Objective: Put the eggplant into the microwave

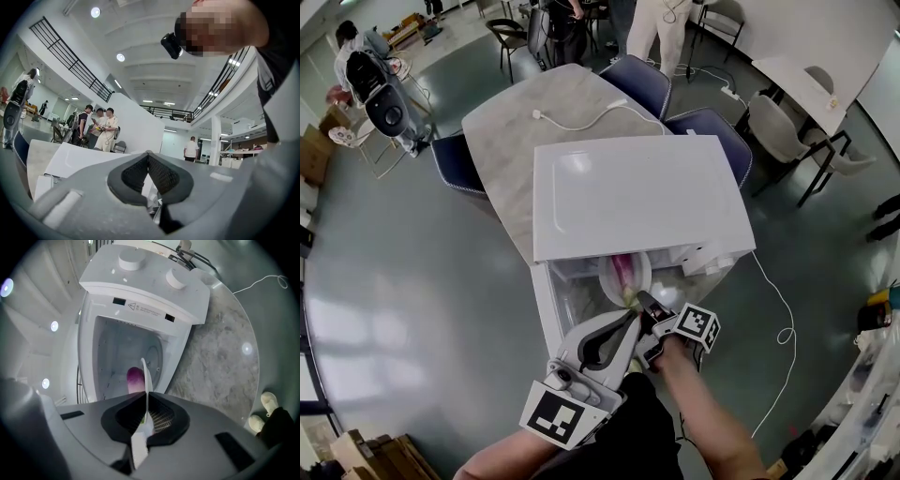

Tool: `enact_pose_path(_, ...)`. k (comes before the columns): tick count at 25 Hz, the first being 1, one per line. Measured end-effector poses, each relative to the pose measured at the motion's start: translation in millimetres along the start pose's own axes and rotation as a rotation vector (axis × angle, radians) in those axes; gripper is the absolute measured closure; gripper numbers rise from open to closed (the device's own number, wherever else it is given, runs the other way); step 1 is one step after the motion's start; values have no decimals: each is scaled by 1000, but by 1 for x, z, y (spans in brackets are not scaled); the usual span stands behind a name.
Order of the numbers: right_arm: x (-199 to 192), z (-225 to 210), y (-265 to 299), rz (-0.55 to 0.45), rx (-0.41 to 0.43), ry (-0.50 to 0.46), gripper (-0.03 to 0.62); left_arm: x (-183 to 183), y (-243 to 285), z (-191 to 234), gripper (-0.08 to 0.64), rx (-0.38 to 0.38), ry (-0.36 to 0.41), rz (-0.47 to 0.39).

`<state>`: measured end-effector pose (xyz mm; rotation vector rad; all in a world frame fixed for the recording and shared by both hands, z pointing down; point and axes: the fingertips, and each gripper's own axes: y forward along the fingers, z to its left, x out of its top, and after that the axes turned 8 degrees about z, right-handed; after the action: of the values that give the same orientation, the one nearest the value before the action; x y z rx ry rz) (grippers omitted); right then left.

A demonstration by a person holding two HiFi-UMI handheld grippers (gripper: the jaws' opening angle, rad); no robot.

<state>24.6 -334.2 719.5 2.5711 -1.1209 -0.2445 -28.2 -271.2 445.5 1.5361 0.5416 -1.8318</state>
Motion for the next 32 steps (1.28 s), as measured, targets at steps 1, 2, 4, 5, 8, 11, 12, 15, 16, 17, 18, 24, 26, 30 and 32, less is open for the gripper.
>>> enact_pose_path(1,2,-2,4,-3,-3,2,575,0,1,-2,551,-8,-4,0)
enact_pose_path(2,4,-4,7,-6,-5,3,575,-1,2,-4,551,-15,-6,3)
enact_pose_path(4,8,-7,14,-10,-12,3,575,-4,4,-6,551,-27,-10,10)
enact_pose_path(5,10,-8,18,-13,-16,4,575,-5,5,-7,551,-31,-12,13)
enact_pose_path(8,16,-12,27,-20,-24,10,575,-8,6,-7,551,-38,-18,18)
enact_pose_path(11,23,-14,37,-25,-28,10,575,-11,7,-4,551,-39,-20,26)
enact_pose_path(12,25,-14,40,-26,-29,8,575,-11,7,-2,551,-38,-24,28)
enact_pose_path(15,32,-13,49,-33,-30,-8,575,-10,8,0,551,-38,-32,27)
enact_pose_path(16,34,-13,52,-38,-31,-16,575,-10,8,1,551,-39,-31,25)
enact_pose_path(17,36,-13,55,-43,-33,-26,575,-10,8,2,551,-41,-30,23)
enact_pose_path(18,37,-13,57,-48,-36,-37,574,-10,8,2,551,-41,-28,23)
enact_pose_path(24,44,-10,66,-78,-38,-123,574,-11,8,4,551,-33,-31,27)
enact_pose_path(26,47,-8,68,-89,-29,-156,574,-9,8,5,551,-34,-32,29)
enact_pose_path(30,50,-2,72,-101,-27,-272,568,-9,10,5,551,-38,-27,27)
enact_pose_path(32,51,-2,73,-99,-75,-396,550,-11,11,4,551,-39,-24,30)
